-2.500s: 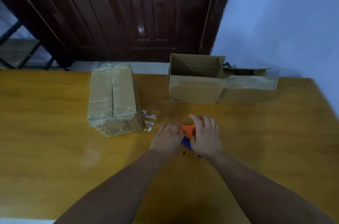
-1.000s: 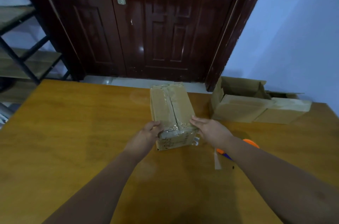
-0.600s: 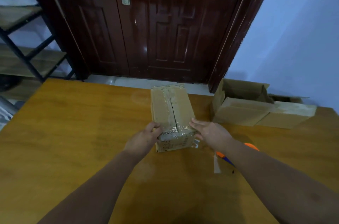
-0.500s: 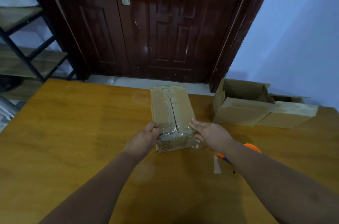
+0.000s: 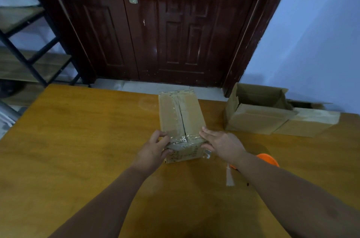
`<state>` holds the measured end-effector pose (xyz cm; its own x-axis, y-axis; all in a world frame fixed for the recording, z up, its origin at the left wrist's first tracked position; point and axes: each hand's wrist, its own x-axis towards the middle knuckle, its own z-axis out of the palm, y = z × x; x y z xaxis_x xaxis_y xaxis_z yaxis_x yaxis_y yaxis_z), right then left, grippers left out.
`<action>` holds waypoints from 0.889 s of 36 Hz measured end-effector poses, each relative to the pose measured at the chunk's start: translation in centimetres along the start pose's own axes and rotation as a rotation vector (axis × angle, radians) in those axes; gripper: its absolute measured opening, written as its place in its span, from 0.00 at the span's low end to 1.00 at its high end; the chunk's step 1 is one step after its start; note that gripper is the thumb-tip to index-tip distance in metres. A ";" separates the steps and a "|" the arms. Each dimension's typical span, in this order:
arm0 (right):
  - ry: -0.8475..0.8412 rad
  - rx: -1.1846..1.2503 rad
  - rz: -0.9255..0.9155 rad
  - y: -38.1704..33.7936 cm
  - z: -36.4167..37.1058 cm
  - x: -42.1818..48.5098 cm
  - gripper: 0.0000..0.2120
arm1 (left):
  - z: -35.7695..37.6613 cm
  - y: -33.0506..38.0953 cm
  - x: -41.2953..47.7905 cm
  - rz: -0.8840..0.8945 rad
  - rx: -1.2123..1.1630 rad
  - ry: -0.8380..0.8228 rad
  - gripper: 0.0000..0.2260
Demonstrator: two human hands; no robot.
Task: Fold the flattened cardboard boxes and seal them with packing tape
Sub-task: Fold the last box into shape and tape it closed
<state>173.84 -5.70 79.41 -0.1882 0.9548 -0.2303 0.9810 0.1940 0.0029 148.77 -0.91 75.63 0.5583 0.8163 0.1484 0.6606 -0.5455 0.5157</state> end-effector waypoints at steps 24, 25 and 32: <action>0.269 0.230 -0.016 -0.2 0.6 -1.3 0.21 | -0.3 3.7 1.8 -0.129 0.363 0.088 0.16; 0.328 0.219 -0.041 -0.2 0.3 -1.4 0.19 | -0.2 4.0 2.1 -0.115 0.415 0.062 0.15; 0.277 0.177 -0.033 -0.4 -0.6 -0.7 0.20 | 1.0 3.4 3.7 0.004 0.248 -0.182 0.20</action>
<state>173.56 -6.29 80.11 -0.2022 0.9783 0.0462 0.9625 0.2072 -0.1750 153.57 0.02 77.08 0.6268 0.7790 -0.0152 0.7483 -0.5964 0.2905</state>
